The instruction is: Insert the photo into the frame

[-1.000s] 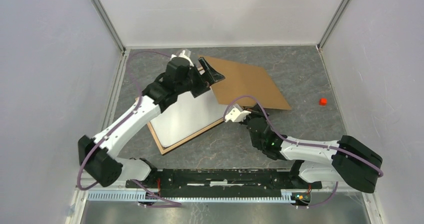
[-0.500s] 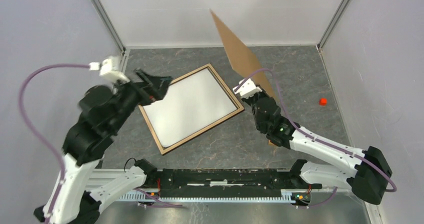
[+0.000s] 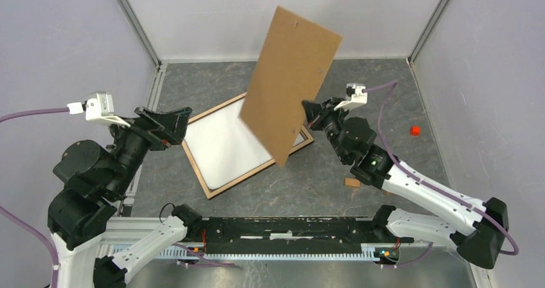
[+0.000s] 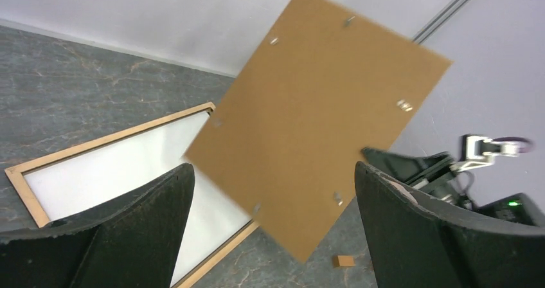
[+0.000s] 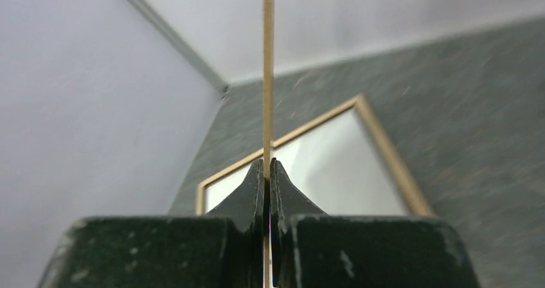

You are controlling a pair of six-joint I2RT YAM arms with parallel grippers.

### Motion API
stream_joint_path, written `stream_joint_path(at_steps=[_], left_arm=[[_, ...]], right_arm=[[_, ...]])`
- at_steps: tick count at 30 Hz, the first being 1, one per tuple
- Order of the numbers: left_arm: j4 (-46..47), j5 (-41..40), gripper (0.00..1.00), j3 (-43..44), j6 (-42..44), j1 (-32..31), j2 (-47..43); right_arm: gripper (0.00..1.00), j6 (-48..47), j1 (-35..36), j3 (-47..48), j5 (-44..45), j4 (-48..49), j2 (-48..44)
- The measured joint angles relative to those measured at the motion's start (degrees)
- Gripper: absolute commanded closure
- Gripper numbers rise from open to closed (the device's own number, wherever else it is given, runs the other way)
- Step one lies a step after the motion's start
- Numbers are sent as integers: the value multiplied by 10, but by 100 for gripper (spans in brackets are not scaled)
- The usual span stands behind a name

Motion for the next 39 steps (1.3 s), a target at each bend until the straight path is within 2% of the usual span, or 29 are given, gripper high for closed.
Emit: stream_joint_path(at_steps=[7,15,26,39], left_arm=[[-4,2,0,-8,15,0,-43],[-19,20,0,-9,23,0,-61],[-27,91,0,-10,27,0,-30],[-52,136,0,9,35,0,-24]], right_arm=[[100,359,13,-155,-51,91,59],[100,595,55,-221,0,179,166],[100,746,101,-242,124,251,256],[100,781,156,-203,211,262,327]])
